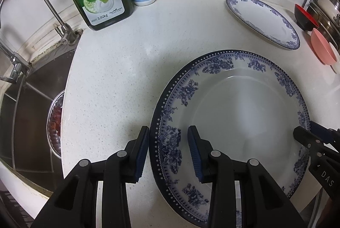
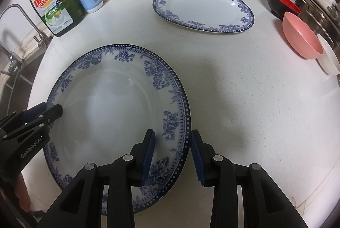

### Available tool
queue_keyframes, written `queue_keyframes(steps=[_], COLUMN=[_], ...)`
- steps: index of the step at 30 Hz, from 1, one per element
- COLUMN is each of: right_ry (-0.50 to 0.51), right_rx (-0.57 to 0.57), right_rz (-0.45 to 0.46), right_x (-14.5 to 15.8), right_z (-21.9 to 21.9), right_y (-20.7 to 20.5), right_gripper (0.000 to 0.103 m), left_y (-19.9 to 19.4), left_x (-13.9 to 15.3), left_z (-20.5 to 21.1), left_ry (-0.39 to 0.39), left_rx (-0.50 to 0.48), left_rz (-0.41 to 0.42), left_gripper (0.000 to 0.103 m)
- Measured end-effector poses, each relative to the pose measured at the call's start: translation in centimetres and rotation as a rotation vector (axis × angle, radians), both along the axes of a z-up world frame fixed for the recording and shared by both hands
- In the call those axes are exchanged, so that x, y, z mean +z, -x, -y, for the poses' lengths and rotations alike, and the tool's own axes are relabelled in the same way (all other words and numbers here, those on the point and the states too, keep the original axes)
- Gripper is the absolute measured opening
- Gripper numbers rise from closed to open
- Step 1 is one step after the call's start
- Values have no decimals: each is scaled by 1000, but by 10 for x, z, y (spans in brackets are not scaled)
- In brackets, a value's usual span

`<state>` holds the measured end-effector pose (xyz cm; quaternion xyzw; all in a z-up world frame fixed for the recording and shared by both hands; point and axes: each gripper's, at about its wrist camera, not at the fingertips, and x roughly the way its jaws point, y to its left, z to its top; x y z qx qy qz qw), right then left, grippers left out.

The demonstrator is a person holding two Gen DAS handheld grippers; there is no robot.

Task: Organize plates and bowls
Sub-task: 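Open both grippers and lift them off the large plate, then move both grippers to the small blue-and-white plate rim and close them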

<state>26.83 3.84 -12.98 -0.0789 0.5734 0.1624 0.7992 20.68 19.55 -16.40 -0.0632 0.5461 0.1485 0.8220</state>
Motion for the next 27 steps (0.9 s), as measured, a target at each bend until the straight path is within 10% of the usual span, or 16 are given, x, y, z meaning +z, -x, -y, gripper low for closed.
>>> queue_keyframes(steps=[12, 27], right_ry=[-75, -92], right_rx=[-20, -102], right_rz=[62, 192], right_x=[22, 56], right_z=[12, 51], right_y=[-7, -61], right_gripper=[50, 59], left_y=[-3, -64], left_x=[32, 71], left_z=[6, 29], left_ry=[-44, -23], left_rx=[-28, -114], left_rz=[97, 186], left_gripper=[77, 94])
